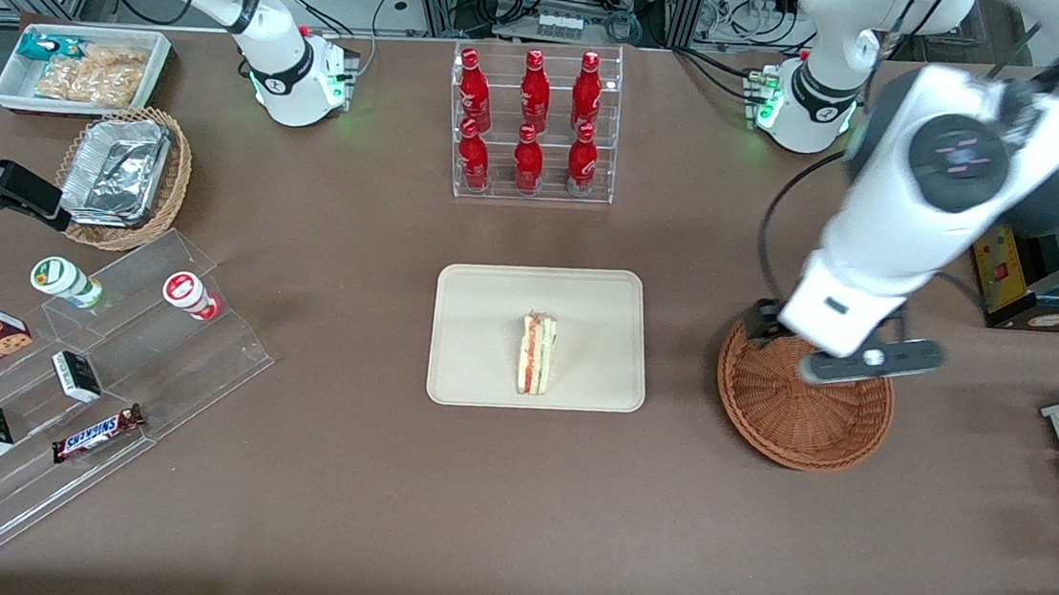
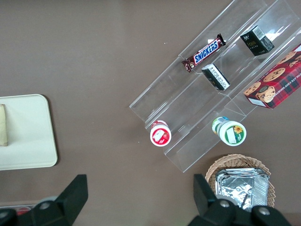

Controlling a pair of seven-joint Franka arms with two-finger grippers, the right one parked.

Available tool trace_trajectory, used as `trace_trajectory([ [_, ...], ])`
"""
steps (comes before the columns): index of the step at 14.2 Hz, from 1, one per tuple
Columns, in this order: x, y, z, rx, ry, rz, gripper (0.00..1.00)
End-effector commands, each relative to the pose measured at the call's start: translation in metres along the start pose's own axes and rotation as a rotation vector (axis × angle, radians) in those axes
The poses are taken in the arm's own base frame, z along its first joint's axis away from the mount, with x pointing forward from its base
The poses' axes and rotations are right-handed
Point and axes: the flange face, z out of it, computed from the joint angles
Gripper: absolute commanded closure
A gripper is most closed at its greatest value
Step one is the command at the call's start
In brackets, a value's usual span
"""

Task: Place sandwich from basket to tray

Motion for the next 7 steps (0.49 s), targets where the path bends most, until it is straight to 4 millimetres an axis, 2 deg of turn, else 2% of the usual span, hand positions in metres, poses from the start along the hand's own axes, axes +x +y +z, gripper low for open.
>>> trace_trajectory([
  [1, -0.014, -0.053, -0.025, 0.001, -0.029, 0.060, 0.00],
  [4, -0.022, -0.089, -0.045, 0.012, -0.030, 0.098, 0.00],
  [7, -0.036, -0.097, -0.062, 0.011, -0.047, 0.130, 0.00],
])
